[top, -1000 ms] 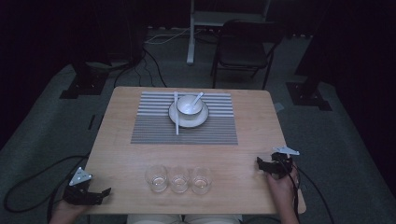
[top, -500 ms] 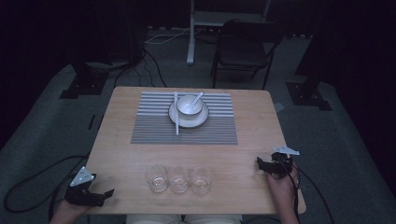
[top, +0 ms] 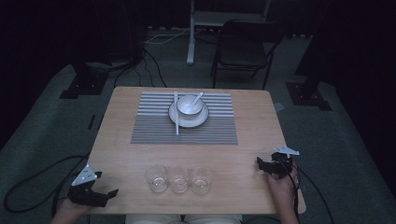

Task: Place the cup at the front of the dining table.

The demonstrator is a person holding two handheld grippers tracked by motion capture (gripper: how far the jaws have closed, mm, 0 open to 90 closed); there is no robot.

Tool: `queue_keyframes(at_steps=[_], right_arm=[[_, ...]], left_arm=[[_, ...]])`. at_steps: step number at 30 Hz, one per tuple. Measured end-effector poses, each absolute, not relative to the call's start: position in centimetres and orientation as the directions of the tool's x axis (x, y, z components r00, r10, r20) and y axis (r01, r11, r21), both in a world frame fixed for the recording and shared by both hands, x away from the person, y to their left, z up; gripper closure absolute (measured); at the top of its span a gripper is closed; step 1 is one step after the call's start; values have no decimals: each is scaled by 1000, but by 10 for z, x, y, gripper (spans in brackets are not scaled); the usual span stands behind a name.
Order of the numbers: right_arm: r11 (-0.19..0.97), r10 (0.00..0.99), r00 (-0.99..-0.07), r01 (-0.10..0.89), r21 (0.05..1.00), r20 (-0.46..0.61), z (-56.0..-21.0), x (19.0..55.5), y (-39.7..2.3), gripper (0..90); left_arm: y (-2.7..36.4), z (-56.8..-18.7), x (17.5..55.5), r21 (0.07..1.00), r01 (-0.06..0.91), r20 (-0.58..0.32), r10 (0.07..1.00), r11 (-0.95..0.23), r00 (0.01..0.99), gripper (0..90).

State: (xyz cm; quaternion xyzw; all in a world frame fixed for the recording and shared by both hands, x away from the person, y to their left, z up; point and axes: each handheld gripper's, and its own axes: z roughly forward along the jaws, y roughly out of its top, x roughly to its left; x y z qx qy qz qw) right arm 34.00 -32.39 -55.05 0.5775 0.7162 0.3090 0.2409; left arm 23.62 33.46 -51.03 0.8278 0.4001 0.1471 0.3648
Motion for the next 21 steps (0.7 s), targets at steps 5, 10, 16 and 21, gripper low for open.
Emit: queue_keyframes(at_steps=[5, 10, 16, 21], right_arm=[[141, 976, -216, 679, 721, 12, -550, 340, -324, 118], [142, 976, -217, 679, 721, 12, -550, 340, -324, 118], [141, 976, -216, 679, 721, 12, -550, 340, -324, 118], [142, 976, -217, 678, 721, 12, -550, 340, -324, 118]], left_arm=[[323, -499, 237, 733, 523, -42, 738, -435, 673, 0], [309, -485, 239, 751, 488, -49, 699, -445, 713, 0], [299, -479, 241, 742, 466, -34, 668, -482, 744, 0], [285, -468, 243, 754, 431, -28, 630, -496, 776, 0]])
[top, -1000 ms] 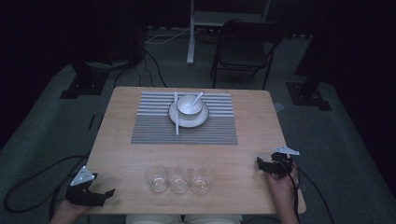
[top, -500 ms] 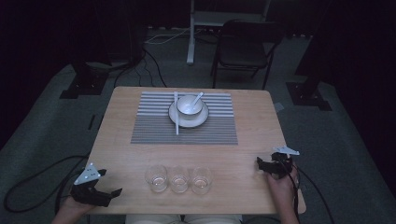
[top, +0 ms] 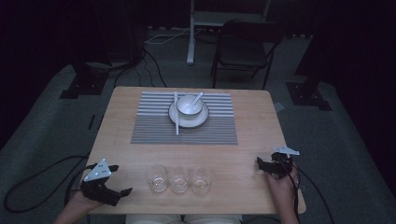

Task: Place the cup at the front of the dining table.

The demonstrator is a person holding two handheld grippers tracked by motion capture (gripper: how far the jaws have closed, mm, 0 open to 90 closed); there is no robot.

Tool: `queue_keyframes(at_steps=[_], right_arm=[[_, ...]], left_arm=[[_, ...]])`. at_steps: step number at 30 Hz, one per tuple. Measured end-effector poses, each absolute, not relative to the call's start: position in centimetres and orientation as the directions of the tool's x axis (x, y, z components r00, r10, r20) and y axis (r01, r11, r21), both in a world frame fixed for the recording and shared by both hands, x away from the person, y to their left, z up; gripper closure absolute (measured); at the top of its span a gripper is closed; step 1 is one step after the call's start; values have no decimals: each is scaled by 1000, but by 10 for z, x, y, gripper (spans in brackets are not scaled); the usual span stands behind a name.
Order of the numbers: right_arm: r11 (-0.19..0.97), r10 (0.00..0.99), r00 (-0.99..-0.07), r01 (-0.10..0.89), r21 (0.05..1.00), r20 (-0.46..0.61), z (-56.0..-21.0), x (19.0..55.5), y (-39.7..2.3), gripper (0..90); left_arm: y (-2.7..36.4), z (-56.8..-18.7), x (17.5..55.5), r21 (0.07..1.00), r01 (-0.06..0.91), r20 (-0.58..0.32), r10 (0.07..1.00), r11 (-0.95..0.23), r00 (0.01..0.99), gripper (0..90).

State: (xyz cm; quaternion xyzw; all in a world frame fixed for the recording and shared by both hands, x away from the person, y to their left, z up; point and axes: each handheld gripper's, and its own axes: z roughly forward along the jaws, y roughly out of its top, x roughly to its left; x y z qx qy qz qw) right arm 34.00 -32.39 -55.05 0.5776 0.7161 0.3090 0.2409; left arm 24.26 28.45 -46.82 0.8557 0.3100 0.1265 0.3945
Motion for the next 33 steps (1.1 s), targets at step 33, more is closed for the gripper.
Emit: queue_keyframes(at_steps=[33], right_arm=[[142, 976, -217, 679, 721, 11, -550, 340, -324, 118]], left_arm=[[203, -437, 265, 736, 274, 33, 437, -619, 899, 0]])
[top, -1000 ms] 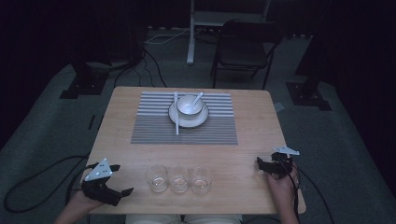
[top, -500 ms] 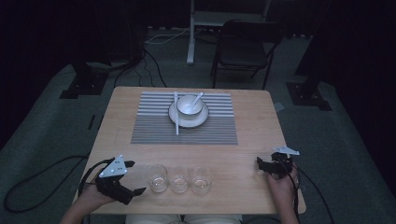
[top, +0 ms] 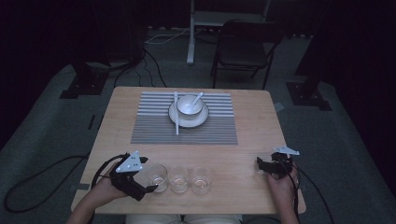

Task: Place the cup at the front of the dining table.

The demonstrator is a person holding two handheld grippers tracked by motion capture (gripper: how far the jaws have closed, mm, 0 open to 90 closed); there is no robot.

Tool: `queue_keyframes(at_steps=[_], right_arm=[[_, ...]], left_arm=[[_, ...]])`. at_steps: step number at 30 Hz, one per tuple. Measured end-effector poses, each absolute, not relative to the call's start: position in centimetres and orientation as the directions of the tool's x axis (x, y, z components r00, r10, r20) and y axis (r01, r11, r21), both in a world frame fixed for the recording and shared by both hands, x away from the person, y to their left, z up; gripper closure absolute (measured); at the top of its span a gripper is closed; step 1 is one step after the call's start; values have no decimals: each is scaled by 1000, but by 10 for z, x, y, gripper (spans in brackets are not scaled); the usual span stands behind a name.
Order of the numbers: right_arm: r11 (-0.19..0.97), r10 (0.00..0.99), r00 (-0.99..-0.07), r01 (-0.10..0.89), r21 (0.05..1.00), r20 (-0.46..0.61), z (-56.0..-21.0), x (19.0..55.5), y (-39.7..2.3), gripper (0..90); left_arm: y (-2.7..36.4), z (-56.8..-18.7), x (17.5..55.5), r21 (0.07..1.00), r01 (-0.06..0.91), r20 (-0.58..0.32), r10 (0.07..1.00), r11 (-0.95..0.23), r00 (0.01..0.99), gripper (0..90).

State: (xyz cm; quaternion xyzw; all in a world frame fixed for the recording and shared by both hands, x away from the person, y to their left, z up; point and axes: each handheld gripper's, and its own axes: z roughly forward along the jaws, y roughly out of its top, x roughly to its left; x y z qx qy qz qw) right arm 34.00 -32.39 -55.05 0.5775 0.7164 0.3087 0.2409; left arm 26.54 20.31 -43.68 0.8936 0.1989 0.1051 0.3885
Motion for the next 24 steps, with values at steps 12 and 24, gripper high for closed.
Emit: queue_keyframes(at_steps=[12, 24], right_arm=[[142, 976, -217, 678, 721, 11, -551, 340, -324, 118], [143, 976, -218, 678, 721, 11, -551, 340, -324, 118]], left_arm=[[172, -436, 274, 724, 239, 33, 378, -647, 925, 10], [140, -435, 280, 697, 199, 38, 312, -689, 949, 11]])
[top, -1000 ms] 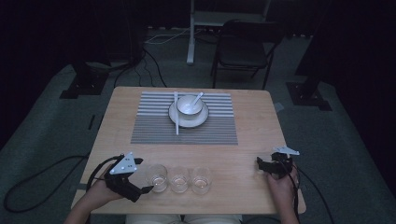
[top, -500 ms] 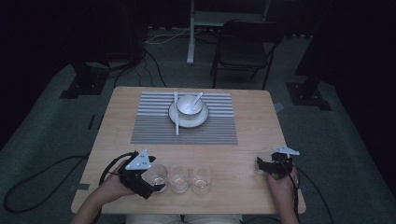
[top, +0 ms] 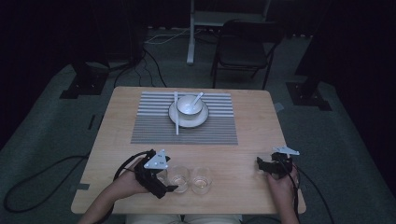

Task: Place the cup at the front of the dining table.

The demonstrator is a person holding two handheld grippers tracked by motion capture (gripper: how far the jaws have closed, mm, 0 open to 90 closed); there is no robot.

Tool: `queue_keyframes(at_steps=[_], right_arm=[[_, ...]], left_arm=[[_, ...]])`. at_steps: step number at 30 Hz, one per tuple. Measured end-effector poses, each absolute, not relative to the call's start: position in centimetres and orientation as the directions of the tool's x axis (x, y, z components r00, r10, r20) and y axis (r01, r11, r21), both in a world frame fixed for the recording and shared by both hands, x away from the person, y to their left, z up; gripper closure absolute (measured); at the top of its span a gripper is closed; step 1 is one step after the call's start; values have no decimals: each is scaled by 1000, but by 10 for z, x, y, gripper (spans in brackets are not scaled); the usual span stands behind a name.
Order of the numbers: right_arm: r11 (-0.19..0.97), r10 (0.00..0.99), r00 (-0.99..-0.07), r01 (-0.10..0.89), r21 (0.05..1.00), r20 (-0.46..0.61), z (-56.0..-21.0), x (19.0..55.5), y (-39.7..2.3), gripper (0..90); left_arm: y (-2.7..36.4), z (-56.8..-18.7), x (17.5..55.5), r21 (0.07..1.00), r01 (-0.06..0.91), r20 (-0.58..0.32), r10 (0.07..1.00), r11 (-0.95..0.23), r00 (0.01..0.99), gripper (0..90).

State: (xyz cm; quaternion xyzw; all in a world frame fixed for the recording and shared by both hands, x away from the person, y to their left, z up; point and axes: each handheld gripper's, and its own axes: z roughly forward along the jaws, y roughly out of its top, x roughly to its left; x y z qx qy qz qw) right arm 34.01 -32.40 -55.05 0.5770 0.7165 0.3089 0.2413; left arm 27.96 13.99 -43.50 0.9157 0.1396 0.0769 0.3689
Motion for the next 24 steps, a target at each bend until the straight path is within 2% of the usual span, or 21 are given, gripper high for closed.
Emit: queue_keyframes(at_steps=[24], right_arm=[[143, 976, -218, 678, 721, 11, -551, 340, -324, 118]], left_arm=[[75, -429, 287, 645, 97, 75, 189, -758, 979, 10]])
